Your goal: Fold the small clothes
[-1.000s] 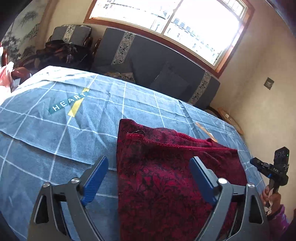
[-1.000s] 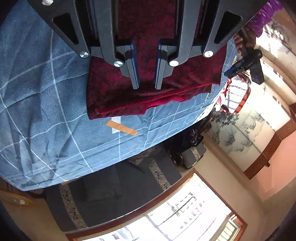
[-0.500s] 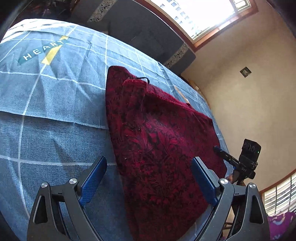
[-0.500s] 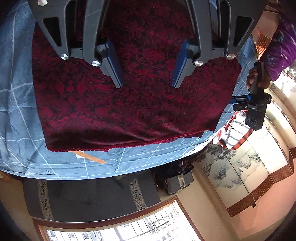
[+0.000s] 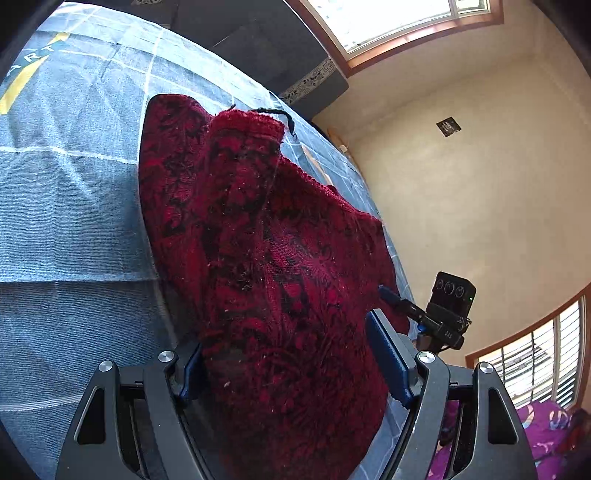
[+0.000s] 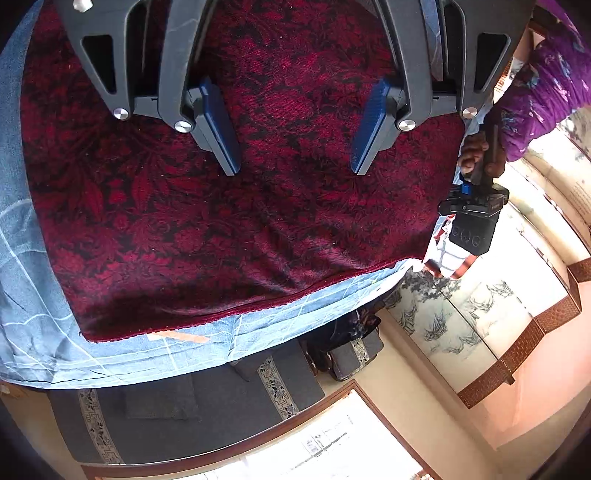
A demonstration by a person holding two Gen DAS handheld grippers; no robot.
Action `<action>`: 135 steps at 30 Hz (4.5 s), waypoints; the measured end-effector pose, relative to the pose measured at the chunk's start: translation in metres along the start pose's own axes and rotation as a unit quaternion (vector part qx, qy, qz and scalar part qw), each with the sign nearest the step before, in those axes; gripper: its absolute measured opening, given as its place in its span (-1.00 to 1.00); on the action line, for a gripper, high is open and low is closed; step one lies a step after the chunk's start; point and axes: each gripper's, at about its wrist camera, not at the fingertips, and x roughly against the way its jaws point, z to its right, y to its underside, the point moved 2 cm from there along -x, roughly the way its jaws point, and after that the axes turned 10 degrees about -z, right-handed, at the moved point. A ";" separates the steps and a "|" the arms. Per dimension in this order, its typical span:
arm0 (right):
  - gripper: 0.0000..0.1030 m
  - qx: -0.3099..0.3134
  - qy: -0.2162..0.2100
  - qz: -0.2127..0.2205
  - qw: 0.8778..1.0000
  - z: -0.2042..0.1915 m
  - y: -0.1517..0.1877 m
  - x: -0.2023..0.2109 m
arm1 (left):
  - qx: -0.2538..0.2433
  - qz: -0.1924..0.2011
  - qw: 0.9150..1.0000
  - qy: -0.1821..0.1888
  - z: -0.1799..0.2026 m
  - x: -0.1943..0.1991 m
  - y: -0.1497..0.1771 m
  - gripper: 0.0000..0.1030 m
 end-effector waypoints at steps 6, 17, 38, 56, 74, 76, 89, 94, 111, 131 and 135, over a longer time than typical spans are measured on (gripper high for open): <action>0.29 0.010 0.006 -0.005 1.000 -0.005 0.001 -0.004 | -0.007 -0.016 0.999 -0.031 0.008 -0.006 0.004 0.47; 0.32 0.000 -0.012 0.002 1.000 0.000 0.000 -0.001 | -0.030 -0.015 0.998 0.061 0.026 0.009 0.009 0.48; 0.47 0.013 0.002 -0.002 1.000 -0.012 0.000 -0.008 | -0.020 0.014 0.997 -0.074 0.028 -0.018 0.013 -0.42; -0.85 -0.015 -0.016 -0.087 0.996 -0.043 -0.096 -0.093 | 0.046 -0.021 0.984 -0.170 0.119 -0.031 -0.001 -0.49; -0.80 -0.137 -0.120 -0.013 0.983 0.059 -0.088 0.002 | 0.080 -0.026 0.996 -0.014 0.234 -0.160 -0.050 -0.53; -0.78 -0.138 -0.114 -0.015 0.984 0.072 -0.077 0.017 | 0.091 -0.037 0.995 0.023 0.235 -0.184 -0.054 -0.45; -0.55 -0.208 -0.178 0.002 0.962 0.143 -0.036 0.032 | -0.040 -0.018 0.994 0.098 0.262 -0.230 -0.056 0.50; -0.44 -0.224 -0.175 0.014 0.959 0.154 -0.028 0.047 | -0.097 -0.013 0.991 0.096 0.288 -0.252 -0.070 0.50; 0.14 -0.099 -0.065 0.063 0.991 0.104 -0.045 0.130 | -0.064 0.101 0.993 0.014 0.210 -0.175 0.027 0.50; -0.85 -0.106 0.052 0.074 0.990 0.126 -0.019 0.143 | -0.046 0.081 0.995 -0.031 0.192 -0.195 0.056 0.54; -0.75 -0.130 0.017 0.086 0.988 0.141 -0.012 0.147 | -0.037 0.077 0.996 -0.025 0.190 -0.190 0.053 0.54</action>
